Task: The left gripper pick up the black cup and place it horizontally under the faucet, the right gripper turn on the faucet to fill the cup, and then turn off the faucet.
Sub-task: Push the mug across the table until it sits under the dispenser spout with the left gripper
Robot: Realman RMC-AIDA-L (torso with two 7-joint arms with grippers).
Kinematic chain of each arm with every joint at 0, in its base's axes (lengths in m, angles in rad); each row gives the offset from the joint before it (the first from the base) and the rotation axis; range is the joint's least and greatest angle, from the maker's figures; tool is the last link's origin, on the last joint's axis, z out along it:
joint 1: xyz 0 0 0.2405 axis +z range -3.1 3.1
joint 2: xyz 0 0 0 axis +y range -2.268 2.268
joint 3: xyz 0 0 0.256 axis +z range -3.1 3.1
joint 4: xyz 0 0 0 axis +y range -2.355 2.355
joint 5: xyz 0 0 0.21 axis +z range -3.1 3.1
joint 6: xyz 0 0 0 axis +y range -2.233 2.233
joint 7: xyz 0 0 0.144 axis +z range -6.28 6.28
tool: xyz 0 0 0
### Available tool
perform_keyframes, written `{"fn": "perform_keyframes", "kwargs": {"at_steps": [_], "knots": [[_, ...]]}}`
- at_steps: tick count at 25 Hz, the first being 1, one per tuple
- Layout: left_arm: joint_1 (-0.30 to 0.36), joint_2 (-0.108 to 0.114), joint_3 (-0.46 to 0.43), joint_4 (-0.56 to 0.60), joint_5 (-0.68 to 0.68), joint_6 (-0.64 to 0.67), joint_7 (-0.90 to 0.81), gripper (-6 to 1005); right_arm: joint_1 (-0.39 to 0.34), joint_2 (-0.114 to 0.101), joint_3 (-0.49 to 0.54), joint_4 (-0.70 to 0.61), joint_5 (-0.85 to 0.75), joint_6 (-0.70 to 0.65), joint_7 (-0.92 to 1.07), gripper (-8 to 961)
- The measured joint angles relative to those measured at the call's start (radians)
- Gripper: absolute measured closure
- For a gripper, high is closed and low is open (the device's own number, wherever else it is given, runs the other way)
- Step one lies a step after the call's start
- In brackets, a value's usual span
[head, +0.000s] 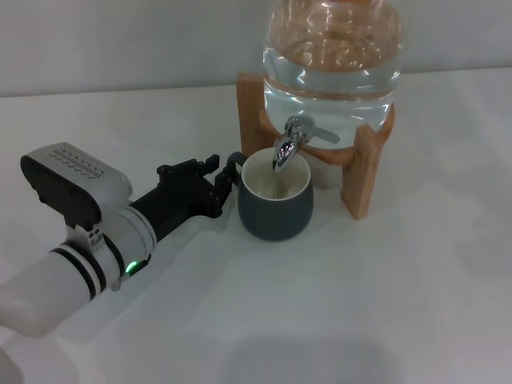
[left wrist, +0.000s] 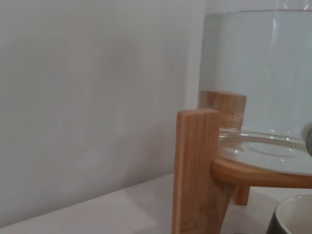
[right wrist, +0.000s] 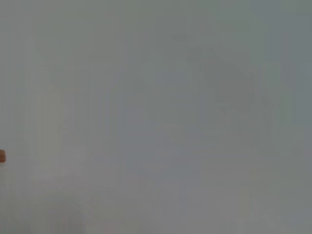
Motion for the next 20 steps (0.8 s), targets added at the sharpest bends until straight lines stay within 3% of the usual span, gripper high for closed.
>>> {"fn": "perform_keyframes", "kwargs": {"at_steps": [5, 20], "knots": [[0.001, 0.000, 0.000, 0.001, 0.001, 0.004, 0.000, 749, 0.003, 0.000, 0.000, 0.000, 0.000, 0.000, 0.000, 114], [-0.001, 0.000, 0.000, 0.003, 0.003, 0.015, 0.001, 749, 0.008, 0.000, 0.000, 0.000, 0.001, -0.003, 0.000, 114]]}}
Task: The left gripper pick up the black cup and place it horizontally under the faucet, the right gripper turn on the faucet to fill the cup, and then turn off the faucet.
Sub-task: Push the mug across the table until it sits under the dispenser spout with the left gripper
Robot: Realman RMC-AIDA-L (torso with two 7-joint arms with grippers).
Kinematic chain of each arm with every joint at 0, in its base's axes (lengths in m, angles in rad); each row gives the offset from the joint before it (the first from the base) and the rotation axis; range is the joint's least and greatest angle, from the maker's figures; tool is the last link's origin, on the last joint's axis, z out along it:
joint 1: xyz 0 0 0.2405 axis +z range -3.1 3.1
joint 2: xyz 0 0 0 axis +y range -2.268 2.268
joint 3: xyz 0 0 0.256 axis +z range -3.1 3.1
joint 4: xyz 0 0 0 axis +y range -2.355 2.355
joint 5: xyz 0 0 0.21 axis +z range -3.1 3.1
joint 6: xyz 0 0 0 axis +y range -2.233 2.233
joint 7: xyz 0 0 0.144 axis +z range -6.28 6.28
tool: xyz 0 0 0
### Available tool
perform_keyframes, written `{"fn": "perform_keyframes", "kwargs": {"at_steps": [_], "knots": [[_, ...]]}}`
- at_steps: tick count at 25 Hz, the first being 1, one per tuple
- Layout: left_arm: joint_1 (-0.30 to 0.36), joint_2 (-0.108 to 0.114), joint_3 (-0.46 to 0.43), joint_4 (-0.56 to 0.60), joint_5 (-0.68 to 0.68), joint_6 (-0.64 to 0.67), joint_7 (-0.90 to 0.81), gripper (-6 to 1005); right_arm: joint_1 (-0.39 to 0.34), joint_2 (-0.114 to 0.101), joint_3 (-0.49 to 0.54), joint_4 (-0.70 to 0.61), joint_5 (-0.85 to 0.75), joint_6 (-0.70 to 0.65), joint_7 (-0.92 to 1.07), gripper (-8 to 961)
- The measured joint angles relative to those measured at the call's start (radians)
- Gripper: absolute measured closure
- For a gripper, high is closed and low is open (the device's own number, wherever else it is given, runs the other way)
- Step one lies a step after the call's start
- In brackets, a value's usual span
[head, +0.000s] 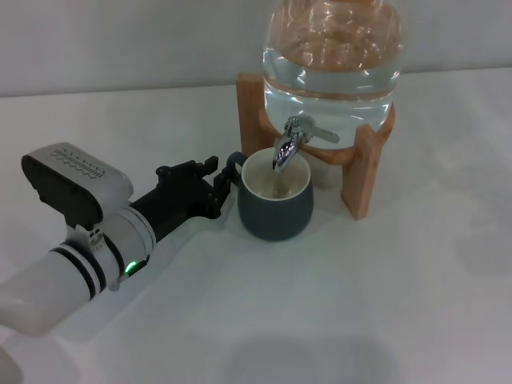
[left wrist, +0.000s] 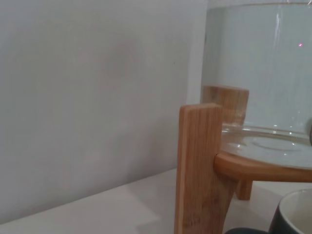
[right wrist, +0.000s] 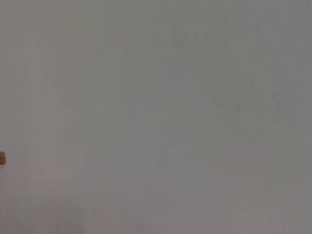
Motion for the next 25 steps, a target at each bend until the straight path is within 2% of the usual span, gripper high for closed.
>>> {"fn": "perform_keyframes", "kwargs": {"at_steps": [18, 25], "knots": [[0.001, 0.000, 0.000, -0.005, 0.000, 0.009, 0.005, 748, -0.004, 0.000, 0.002, 0.000, 0.000, -0.003, -0.002, 115], [0.007, 0.004, 0.000, -0.006, -0.003, -0.019, 0.001, 747, -0.017, -0.007, 0.027, 0.000, -0.001, 0.002, -0.001, 115]]}}
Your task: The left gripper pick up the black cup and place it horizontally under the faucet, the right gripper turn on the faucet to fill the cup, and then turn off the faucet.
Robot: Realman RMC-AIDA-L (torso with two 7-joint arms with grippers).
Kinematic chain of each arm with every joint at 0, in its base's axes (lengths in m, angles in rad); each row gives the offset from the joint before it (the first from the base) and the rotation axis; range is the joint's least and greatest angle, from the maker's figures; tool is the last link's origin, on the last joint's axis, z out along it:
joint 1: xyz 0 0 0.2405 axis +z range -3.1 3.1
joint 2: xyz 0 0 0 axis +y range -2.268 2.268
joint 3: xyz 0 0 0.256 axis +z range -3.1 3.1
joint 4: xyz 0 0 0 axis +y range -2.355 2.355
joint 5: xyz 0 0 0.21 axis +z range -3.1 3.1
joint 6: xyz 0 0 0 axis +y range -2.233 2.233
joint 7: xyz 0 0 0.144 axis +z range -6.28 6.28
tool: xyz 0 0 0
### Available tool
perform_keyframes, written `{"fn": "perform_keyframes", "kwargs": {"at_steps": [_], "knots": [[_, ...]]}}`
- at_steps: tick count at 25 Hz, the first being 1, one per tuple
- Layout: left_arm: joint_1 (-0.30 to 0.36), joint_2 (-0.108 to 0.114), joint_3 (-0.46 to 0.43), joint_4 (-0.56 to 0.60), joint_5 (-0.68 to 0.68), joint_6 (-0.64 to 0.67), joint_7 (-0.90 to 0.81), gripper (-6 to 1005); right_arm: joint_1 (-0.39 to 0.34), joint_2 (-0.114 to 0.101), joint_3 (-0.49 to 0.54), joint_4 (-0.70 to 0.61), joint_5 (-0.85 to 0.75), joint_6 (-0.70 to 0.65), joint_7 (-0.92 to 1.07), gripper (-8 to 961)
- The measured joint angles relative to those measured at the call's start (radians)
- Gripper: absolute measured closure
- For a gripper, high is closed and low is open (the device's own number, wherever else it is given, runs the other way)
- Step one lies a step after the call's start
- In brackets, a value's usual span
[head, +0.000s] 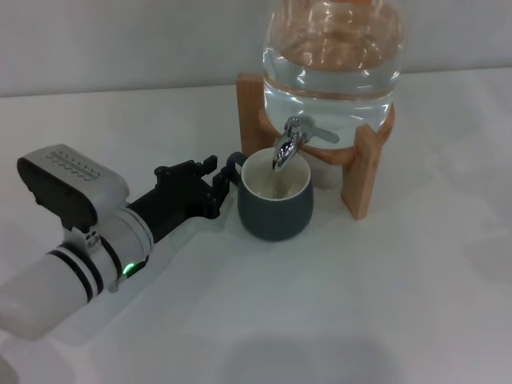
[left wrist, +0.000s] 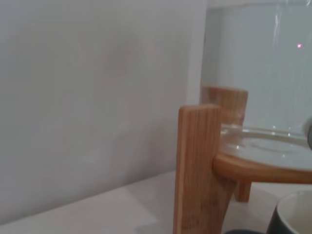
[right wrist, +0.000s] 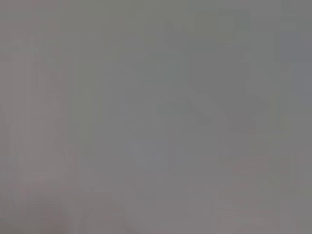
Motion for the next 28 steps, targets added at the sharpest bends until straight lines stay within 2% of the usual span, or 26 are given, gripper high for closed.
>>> {"fn": "perform_keyframes", "kwargs": {"at_steps": [9, 14, 22, 25, 28], "knots": [[0.048, 0.006, -0.037, 0.014, -0.003, -0.031, -0.015, 746, 0.002, -0.006, 0.001, 0.000, -0.001, 0.001, 0.002, 114], [0.083, 0.010, -0.040, 0.059, -0.003, -0.073, -0.088, 664, -0.003, -0.012, 0.000, 0.000, -0.001, -0.003, 0.002, 114], [0.105, 0.014, -0.041, 0.096, 0.002, -0.127, -0.131, 664, -0.004, -0.018, 0.004, 0.000, -0.001, -0.004, 0.004, 115], [0.133, 0.016, -0.041, 0.148, 0.000, -0.174, -0.185, 664, -0.009, -0.023, 0.014, 0.000, -0.001, -0.004, 0.009, 115], [0.195, 0.018, -0.038, 0.267, 0.000, -0.268, -0.309, 664, -0.013, -0.024, 0.016, 0.000, -0.001, -0.004, 0.010, 115]]}}
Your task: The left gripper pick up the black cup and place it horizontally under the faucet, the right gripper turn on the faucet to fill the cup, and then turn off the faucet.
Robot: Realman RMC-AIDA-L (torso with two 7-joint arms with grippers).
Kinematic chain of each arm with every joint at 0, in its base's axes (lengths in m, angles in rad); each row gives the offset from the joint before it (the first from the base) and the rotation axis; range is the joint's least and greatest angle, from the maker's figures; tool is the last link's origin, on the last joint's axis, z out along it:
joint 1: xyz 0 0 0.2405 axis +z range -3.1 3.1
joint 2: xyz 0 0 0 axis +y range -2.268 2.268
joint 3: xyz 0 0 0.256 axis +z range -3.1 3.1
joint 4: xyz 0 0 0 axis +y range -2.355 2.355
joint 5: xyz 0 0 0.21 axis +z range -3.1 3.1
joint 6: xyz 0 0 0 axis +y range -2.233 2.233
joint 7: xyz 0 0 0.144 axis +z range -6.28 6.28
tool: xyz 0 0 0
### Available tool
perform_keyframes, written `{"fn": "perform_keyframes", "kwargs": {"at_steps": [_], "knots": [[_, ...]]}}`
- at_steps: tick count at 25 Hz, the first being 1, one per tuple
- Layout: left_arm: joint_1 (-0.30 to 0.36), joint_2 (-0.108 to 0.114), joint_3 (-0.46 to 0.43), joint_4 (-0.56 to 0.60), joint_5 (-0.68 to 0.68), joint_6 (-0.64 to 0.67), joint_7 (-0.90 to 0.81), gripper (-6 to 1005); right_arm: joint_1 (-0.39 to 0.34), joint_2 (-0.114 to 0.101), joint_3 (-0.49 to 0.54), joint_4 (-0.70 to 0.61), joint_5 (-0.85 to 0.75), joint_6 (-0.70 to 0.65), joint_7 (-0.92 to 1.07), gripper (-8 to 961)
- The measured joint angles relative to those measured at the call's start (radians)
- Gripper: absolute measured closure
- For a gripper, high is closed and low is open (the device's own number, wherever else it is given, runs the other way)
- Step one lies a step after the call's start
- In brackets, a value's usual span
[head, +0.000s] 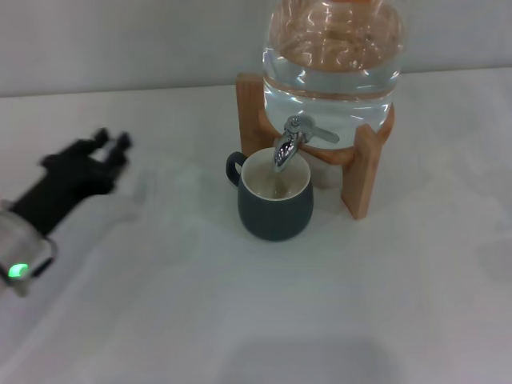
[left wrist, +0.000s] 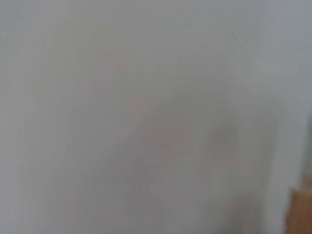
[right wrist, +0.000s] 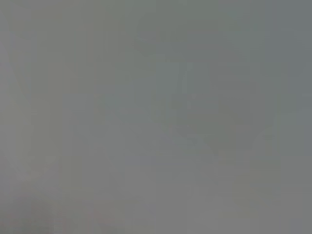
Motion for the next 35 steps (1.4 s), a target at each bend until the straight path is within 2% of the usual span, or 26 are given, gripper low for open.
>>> {"fn": "perform_keyframes", "kwargs": {"at_steps": [3, 10, 15, 19, 23, 29, 31, 34, 35], "knots": [[0.069, -0.002, 0.002, 0.139, -0.002, -0.138, -0.129, 664, -0.002, -0.001, 0.000, 0.000, 0.000, 0.000, 0.000, 114], [0.166, -0.005, 0.002, 0.352, -0.060, -0.336, -0.296, 664, -0.002, -0.005, -0.013, -0.014, -0.046, 0.003, 0.005, 114], [0.212, -0.007, 0.006, 0.448, -0.101, -0.370, -0.350, 664, -0.002, -0.001, -0.015, -0.052, -0.147, 0.017, 0.031, 114], [0.232, -0.007, 0.007, 0.478, -0.117, -0.375, -0.364, 664, -0.004, 0.027, -0.016, -0.111, -0.262, 0.069, 0.038, 115], [0.235, -0.005, 0.007, 0.480, -0.118, -0.359, -0.365, 664, -0.005, 0.035, -0.039, -0.129, -0.296, 0.148, 0.054, 115], [0.233, -0.002, 0.007, 0.482, -0.117, -0.328, -0.365, 664, 0.002, 0.037, -0.171, -0.173, -0.285, 0.290, 0.129, 114], [0.231, -0.002, 0.007, 0.482, -0.114, -0.319, -0.365, 664, 0.006, 0.039, -0.241, -0.196, -0.272, 0.301, 0.148, 115], [0.229, -0.002, 0.007, 0.482, -0.112, -0.309, -0.365, 664, 0.006, 0.040, -0.398, -0.239, -0.222, 0.285, 0.164, 115], [0.230, -0.002, 0.007, 0.483, -0.112, -0.308, -0.365, 664, 0.006, 0.040, -0.398, -0.239, -0.222, 0.285, 0.164, 115]]}}
